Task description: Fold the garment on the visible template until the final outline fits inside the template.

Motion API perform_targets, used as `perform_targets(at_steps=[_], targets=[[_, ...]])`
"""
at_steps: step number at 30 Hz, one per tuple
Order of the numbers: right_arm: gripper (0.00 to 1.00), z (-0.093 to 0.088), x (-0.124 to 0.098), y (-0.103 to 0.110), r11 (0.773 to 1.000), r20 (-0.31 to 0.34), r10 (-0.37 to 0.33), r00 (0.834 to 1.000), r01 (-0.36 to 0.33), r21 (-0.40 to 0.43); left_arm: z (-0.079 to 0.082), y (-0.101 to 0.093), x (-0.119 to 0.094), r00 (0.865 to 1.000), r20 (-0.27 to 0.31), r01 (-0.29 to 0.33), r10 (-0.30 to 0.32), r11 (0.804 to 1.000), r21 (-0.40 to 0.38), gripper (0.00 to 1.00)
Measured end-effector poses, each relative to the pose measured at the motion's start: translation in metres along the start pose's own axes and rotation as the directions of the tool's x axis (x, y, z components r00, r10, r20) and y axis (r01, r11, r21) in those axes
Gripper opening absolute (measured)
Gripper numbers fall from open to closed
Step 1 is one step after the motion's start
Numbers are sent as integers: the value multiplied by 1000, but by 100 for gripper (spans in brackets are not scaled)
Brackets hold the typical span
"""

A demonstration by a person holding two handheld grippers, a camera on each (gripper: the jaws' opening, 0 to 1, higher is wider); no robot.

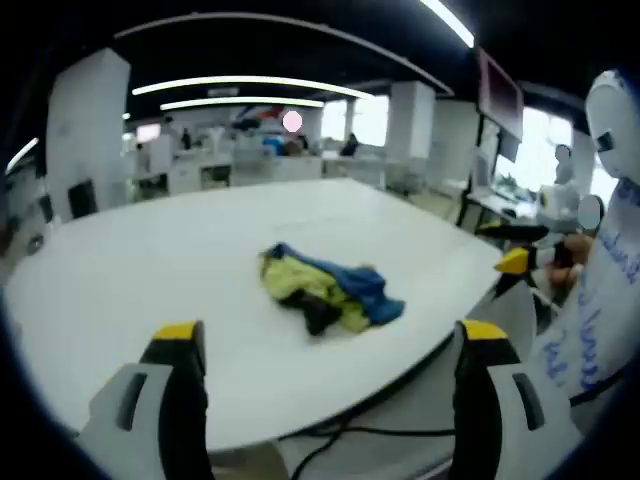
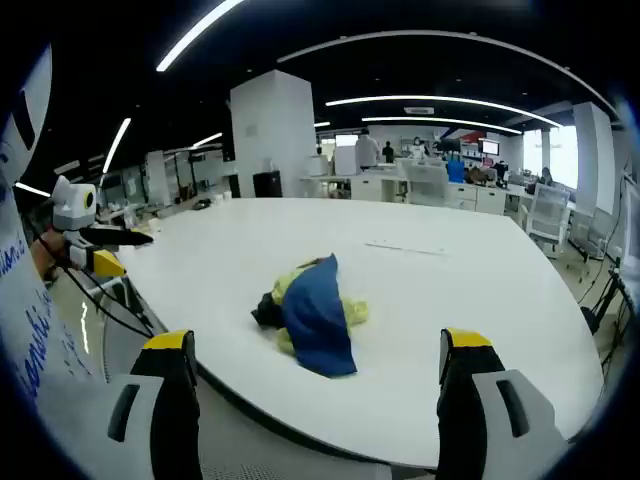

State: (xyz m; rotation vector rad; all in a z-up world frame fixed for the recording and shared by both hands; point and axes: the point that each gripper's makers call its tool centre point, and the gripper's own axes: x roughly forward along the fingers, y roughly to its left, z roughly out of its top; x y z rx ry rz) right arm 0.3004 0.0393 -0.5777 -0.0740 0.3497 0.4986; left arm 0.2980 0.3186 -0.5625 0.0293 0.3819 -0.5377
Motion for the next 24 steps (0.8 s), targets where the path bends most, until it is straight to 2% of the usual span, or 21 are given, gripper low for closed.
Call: perform_targets(at_steps=[3,7,10,19,21,24], targets=[[100,1,1,-2,1000,5,-7,1000,7,4,2,-3,2,1000,5,14,-14,1000,2,100],[100,4,2,4,998,36,20,999,-23,64,0,-5,3,1000,-1,27,-27,1000,4,100],[100,3,3,6,998,27,25,999,-26,54,-4,-6,4,999,-21,30,-29,1000,10,100],[100,4,2,6,999,25,24,999,-25,47,-4,-8,3,999,-17,37,-37,999,5,100],[100,5,1,5,998,31,25,999,-27,56,-1,-7,3,1000,1,30,-30,999,15,100],[100,6,2,5,998,34,23,999,-25,58,-3,-8,3,999,-9,40,-40,999,7,100]])
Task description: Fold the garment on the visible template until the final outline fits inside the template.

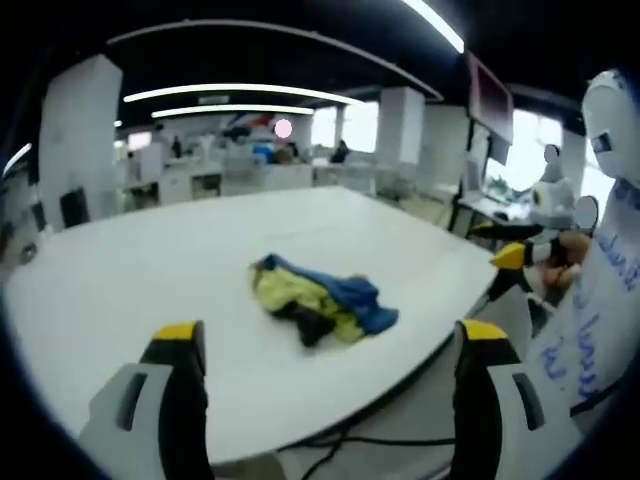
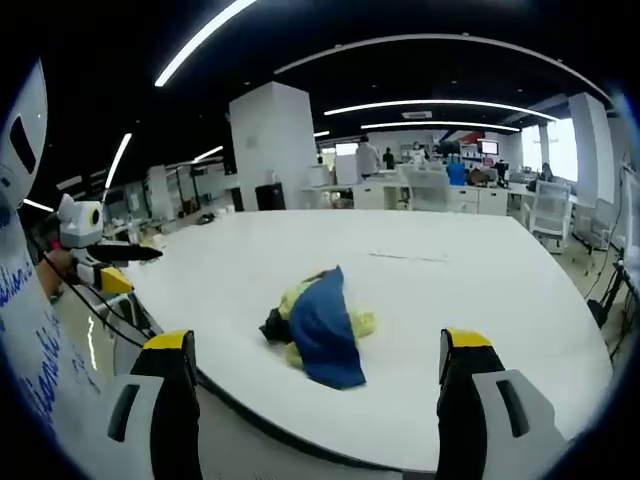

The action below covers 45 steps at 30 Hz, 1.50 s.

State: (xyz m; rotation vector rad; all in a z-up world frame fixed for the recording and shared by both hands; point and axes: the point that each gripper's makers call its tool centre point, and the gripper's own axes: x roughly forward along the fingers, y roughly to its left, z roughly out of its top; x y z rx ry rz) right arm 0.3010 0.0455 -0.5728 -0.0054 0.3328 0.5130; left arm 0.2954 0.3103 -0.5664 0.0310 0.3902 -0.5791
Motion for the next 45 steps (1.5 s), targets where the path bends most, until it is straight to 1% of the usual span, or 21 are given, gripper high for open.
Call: perform_targets(at_steps=[10,14,18,21,25,30,36,38,40,41,45], targets=[[100,-2,1,1,1000,-11,0,1000,0,-17,-1,-3,3,1000,0,11,-11,1000,0,100],[100,-2,-1,1,1000,-4,-1,1000,1,-11,3,-2,2,1000,12,8,-8,1000,3,100],[100,-3,0,2,1000,-12,1,1000,-1,-21,6,-3,2,1000,23,11,-11,1000,5,100],[100,-1,0,3,1000,-7,1,1000,-1,-20,5,-4,3,1000,15,15,-15,1000,9,100],[100,1,-1,3,1000,-5,-4,1000,4,-24,9,-4,2,999,32,13,-13,1000,13,100],[100,3,-2,3,999,-4,-10,1000,10,-35,11,-4,1,999,31,21,-22,1000,19,100],[100,15,0,3,998,13,-27,1000,27,-61,15,-2,1,999,35,35,-37,999,33,100],[100,20,3,4,997,20,-31,999,33,-76,18,-5,2,996,47,72,-75,996,46,100],[100,24,5,6,996,23,-32,999,33,-85,20,-5,3,996,51,74,-77,996,50,100],[100,29,8,9,994,30,-29,999,32,-104,21,-4,3,995,51,84,-87,995,61,100],[100,37,13,14,991,36,-29,999,34,-129,19,4,3,994,48,98,-101,993,65,100]])
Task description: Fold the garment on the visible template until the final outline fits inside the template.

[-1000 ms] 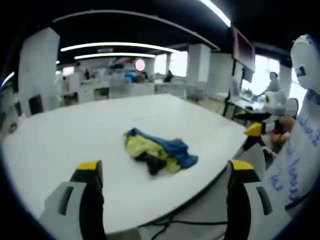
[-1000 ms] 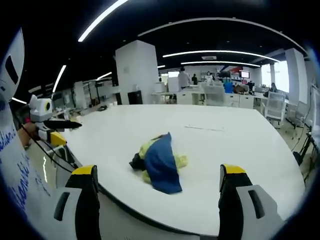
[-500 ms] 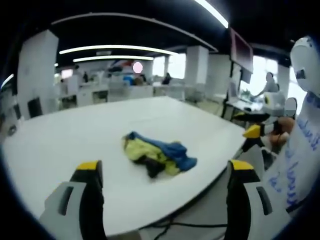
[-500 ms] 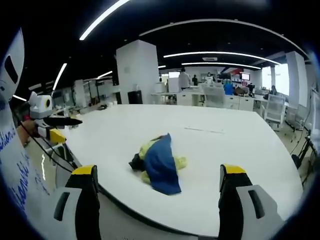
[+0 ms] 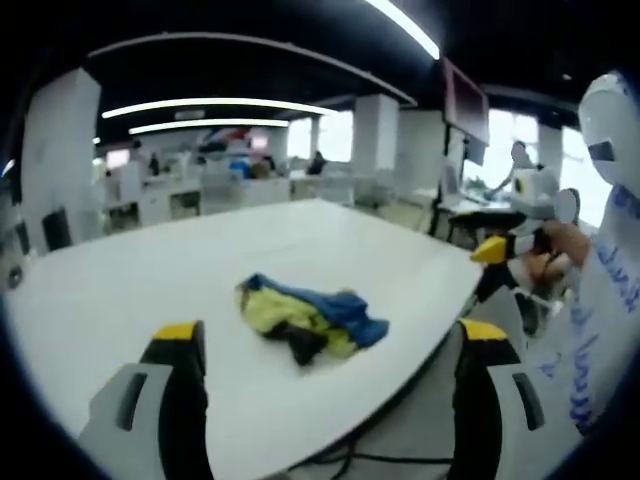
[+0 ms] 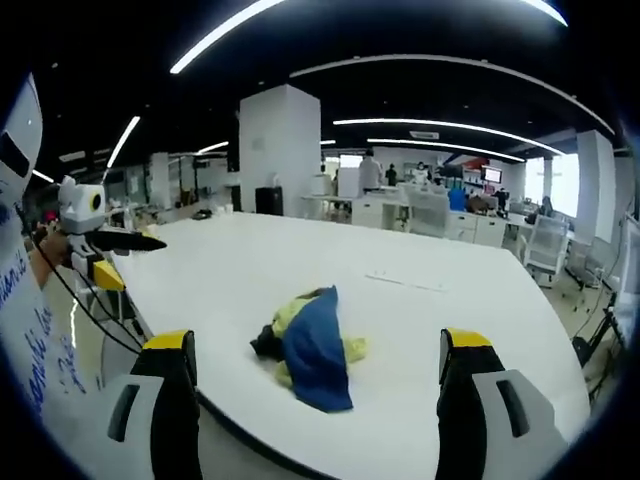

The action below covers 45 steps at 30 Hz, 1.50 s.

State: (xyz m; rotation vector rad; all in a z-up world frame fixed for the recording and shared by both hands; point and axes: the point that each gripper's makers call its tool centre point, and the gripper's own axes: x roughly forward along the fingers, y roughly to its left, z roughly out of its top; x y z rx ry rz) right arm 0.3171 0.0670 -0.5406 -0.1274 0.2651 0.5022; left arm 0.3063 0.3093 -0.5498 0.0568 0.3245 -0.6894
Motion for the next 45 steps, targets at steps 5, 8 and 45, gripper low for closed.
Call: perform_targets(at_steps=[5,8,45], targets=[[100,10,8,4,1000,17,-4,1000,5,-28,3,14,-4,1000,28,-10,10,1000,16,100],[100,17,13,2,998,23,-25,999,27,-64,4,21,-6,999,36,5,-6,1000,21,100],[88,35,154,-19,941,-180,303,936,-323,-97,-4,21,3,997,-5,-80,80,993,-81,100]])
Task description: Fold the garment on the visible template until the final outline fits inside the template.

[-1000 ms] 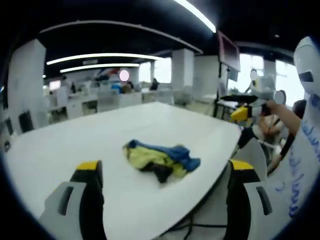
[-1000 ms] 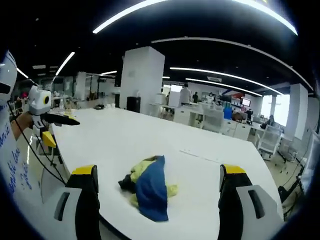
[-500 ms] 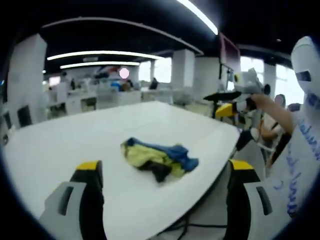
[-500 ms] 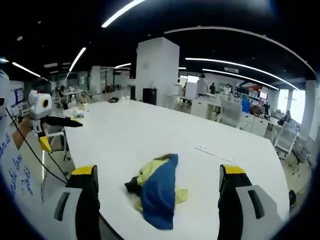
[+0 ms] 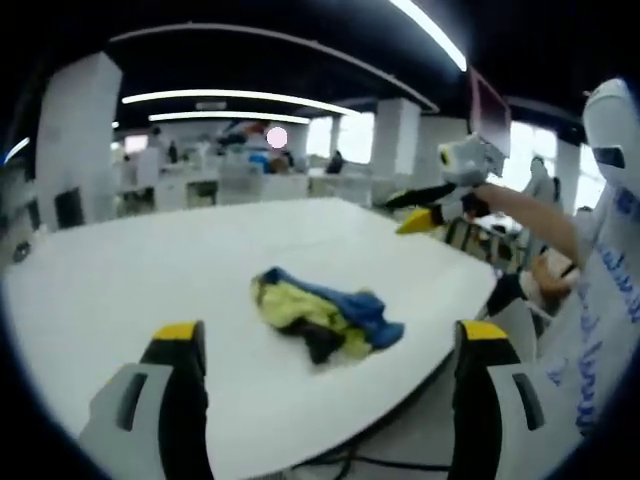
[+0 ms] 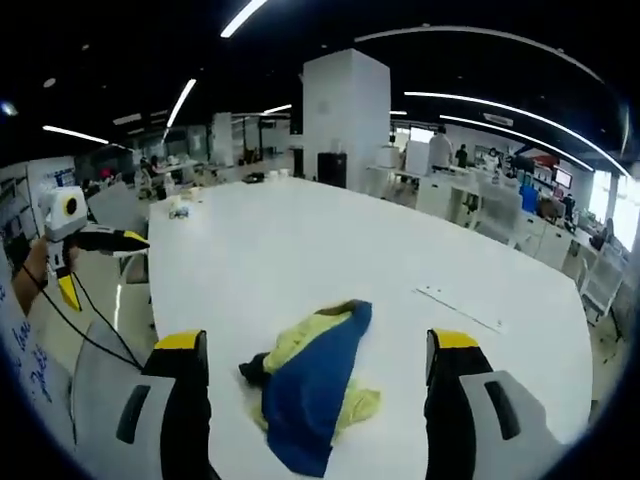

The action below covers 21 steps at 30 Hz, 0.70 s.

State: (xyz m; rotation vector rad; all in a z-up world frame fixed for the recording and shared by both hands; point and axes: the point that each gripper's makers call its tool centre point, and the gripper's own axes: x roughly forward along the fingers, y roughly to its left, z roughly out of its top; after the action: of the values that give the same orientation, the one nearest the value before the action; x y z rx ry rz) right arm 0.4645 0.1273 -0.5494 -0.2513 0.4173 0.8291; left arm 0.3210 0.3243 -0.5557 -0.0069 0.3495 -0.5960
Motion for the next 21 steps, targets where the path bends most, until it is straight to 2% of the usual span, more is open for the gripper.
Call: perform_targets(at_steps=[6,14,18,21], targets=[[83,3,23,-15,998,-3,61,998,-61,0,2,0,2,999,2,-40,40,999,3,100],[75,0,65,-38,994,-42,108,993,-107,27,3,3,2,997,1,-82,82,997,-13,100],[72,-6,82,-36,983,-63,167,984,-160,95,0,7,2,995,-16,-97,97,995,-16,99],[68,-8,98,-49,984,-84,161,983,-154,88,0,9,2,995,-20,-100,99,995,-20,99]])
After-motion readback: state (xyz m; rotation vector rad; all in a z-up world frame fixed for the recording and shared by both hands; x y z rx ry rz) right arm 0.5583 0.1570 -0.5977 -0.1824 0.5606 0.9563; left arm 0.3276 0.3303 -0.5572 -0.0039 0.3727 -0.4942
